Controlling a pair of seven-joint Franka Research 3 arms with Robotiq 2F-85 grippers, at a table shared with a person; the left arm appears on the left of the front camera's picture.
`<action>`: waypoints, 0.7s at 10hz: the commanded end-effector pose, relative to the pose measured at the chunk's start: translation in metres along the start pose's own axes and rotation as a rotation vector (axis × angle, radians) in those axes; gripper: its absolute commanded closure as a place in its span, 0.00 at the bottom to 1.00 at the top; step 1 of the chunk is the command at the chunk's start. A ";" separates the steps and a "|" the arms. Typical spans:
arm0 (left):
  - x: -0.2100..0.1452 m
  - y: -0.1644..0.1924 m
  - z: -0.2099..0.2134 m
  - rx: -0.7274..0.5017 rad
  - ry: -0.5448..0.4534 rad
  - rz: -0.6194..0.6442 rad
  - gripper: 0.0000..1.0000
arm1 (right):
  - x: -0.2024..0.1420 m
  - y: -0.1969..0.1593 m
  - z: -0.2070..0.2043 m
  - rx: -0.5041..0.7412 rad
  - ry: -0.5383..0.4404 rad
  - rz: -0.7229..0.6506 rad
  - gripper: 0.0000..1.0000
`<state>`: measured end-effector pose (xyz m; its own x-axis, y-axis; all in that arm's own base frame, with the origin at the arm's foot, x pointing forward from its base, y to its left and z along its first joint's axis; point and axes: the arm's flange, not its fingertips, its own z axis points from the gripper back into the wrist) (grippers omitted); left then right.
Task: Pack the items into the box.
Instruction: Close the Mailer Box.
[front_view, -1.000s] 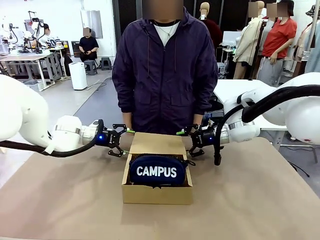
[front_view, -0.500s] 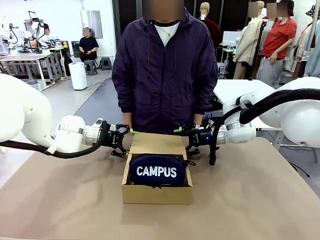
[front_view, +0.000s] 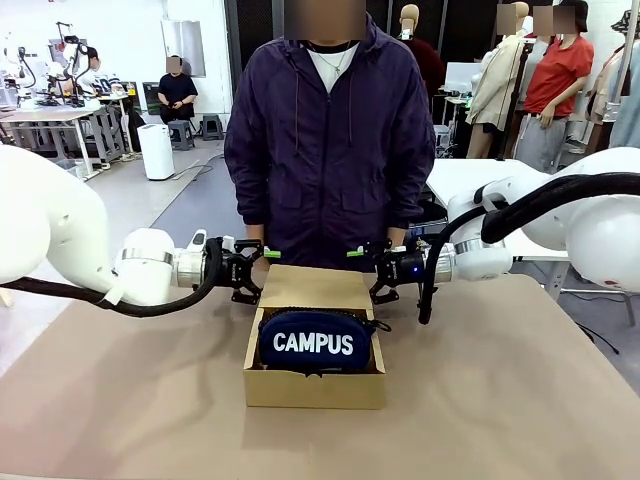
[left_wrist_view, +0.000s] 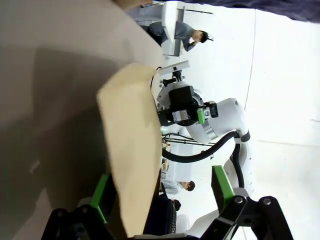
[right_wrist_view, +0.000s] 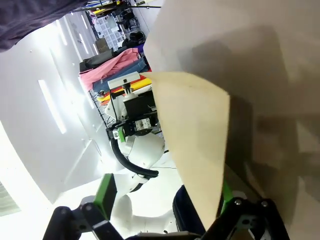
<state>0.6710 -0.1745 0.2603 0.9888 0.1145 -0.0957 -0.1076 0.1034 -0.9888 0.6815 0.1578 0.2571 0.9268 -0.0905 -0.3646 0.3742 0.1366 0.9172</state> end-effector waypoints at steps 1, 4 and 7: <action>-0.017 -0.010 -0.001 -0.023 -0.002 -0.087 0.00 | -0.018 0.006 0.003 -0.010 -0.043 0.077 0.00; -0.020 -0.015 -0.001 -0.023 0.056 -0.120 0.24 | -0.017 0.002 0.002 -0.054 -0.027 0.139 0.23; -0.019 -0.014 -0.003 -0.009 0.063 -0.119 0.24 | -0.017 0.004 0.002 -0.048 -0.043 0.140 0.23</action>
<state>0.6591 -0.1822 0.2750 0.9986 0.0529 -0.0026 -0.0075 0.0927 -0.9957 0.6727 0.1557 0.2634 0.9634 -0.0903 -0.2523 0.2650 0.1822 0.9469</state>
